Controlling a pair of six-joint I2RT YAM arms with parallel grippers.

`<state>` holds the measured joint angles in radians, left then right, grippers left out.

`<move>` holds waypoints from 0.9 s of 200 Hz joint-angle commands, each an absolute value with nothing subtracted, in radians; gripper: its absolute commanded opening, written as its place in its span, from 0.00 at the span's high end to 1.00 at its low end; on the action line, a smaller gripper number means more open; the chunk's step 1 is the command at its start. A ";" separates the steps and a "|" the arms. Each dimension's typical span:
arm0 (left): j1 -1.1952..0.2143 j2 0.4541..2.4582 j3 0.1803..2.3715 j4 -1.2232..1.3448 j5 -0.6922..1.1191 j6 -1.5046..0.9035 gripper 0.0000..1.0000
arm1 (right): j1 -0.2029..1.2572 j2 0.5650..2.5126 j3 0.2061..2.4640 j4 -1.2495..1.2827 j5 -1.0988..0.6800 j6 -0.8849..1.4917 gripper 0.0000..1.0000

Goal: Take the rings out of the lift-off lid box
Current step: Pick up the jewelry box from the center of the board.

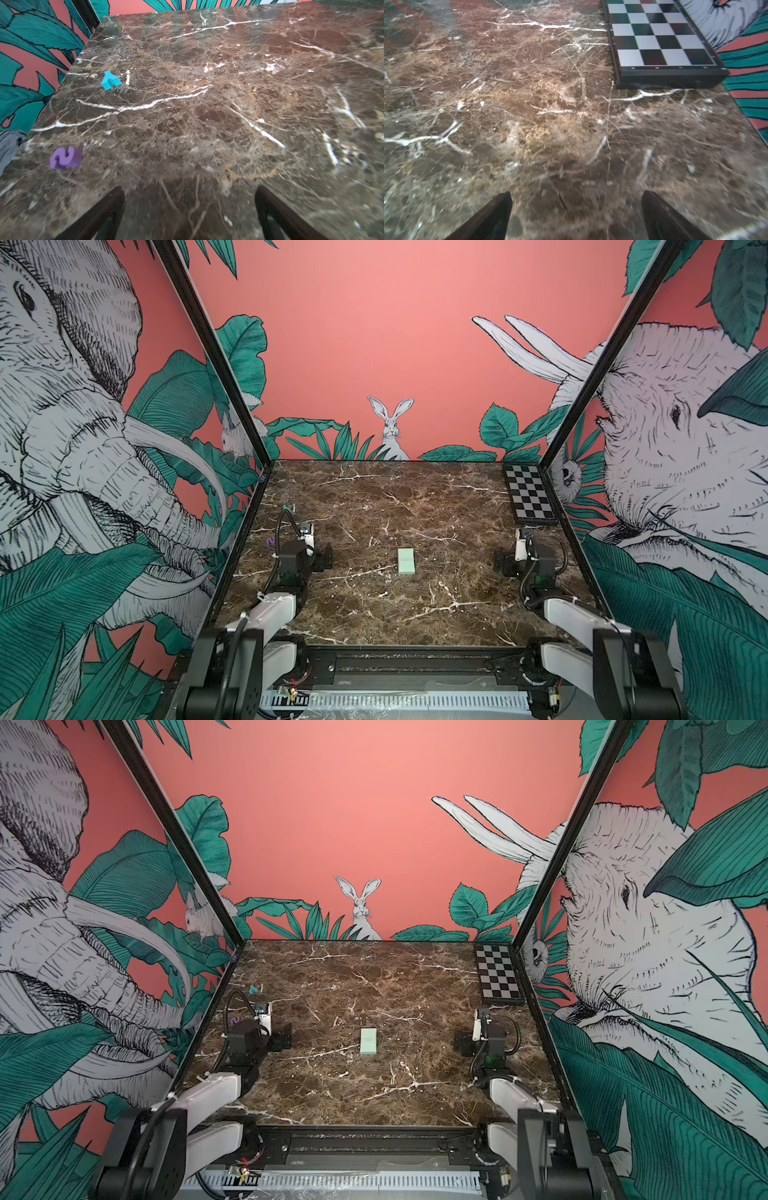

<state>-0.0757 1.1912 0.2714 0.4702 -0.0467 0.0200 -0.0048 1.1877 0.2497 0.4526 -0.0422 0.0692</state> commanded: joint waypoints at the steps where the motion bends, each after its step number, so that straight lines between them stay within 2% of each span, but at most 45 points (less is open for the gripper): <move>1: -0.049 1.553 0.415 0.860 -0.072 0.112 0.00 | -0.012 1.549 0.381 0.933 -0.116 -0.028 0.01; 77: -0.049 1.554 0.417 0.862 -0.072 0.112 0.00 | -0.012 1.550 0.384 0.928 -0.117 -0.026 0.01; 114: -0.049 1.551 0.416 0.859 -0.071 0.112 0.00 | -0.012 1.551 0.397 0.903 -0.032 0.002 0.01; 180: -0.049 1.552 0.416 0.861 -0.071 0.113 0.00 | -0.012 1.551 0.396 0.905 -0.028 0.003 0.01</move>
<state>-0.0570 1.5539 0.3935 0.8162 -0.0650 0.0910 -0.0078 1.5417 0.3771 0.8318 -0.0517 0.0105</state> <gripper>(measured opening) 0.996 0.988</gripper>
